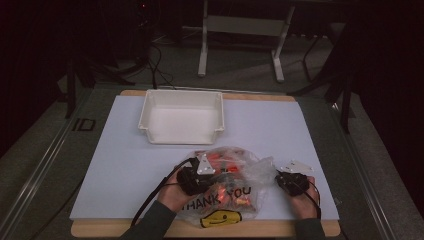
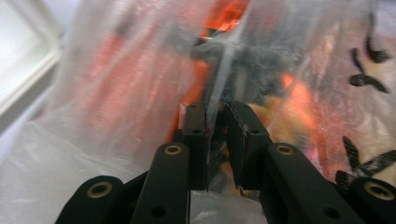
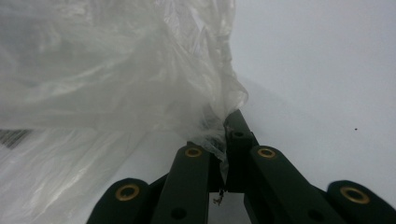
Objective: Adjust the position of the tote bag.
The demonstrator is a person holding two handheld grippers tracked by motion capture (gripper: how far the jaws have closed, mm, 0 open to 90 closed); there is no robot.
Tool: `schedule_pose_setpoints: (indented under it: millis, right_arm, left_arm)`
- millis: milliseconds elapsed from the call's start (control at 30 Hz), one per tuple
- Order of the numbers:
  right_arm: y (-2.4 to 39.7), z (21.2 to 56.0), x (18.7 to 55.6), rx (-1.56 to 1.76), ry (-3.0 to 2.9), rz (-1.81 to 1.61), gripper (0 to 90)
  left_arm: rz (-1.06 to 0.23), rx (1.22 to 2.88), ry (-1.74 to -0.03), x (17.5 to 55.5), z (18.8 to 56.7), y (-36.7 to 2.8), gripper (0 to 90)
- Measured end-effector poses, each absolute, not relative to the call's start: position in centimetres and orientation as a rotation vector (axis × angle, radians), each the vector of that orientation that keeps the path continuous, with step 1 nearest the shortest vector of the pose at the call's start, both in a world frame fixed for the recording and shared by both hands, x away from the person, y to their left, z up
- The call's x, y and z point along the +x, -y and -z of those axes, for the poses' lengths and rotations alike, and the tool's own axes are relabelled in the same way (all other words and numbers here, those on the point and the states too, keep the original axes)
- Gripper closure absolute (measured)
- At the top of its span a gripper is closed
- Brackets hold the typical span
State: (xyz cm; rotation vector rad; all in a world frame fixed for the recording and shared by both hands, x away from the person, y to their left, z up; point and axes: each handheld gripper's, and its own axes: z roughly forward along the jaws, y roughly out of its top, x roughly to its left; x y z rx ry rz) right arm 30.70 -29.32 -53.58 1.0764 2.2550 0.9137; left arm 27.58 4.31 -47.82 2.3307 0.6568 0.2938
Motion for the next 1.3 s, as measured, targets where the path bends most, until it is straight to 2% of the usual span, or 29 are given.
schedule_pose_setpoints:
  millis: [300, 800, 1033, 1133, 1300]
  right_arm:
    - [29.3, 53.5, 30.4, 1.072, -2.258, -0.912, 88.6]
    - [29.2, 53.5, 30.1, 1.063, -2.261, -0.91, 88.7]
    - [29.1, 53.5, 30.0, 1.057, -2.261, -0.905, 88.7]
    - [29.1, 53.5, 30.0, 1.058, -2.261, -0.904, 88.7]
    - [29.1, 53.5, 30.0, 1.059, -2.261, -0.903, 88.7]
  left_arm:
    - [-0.249, 2.319, -0.597, 24.0, 48.2, -4.2, 76.6]
    - [-0.212, 2.316, -0.619, 20.0, 49.6, -5.7, 72.4]
    - [-0.186, 2.345, -0.661, 19.7, 51.0, -6.4, 72.4]
    - [-0.237, 2.402, -0.679, 19.6, 52.1, -6.0, 72.2]
    - [-0.267, 2.403, -0.696, 19.9, 52.3, -5.7, 71.6]
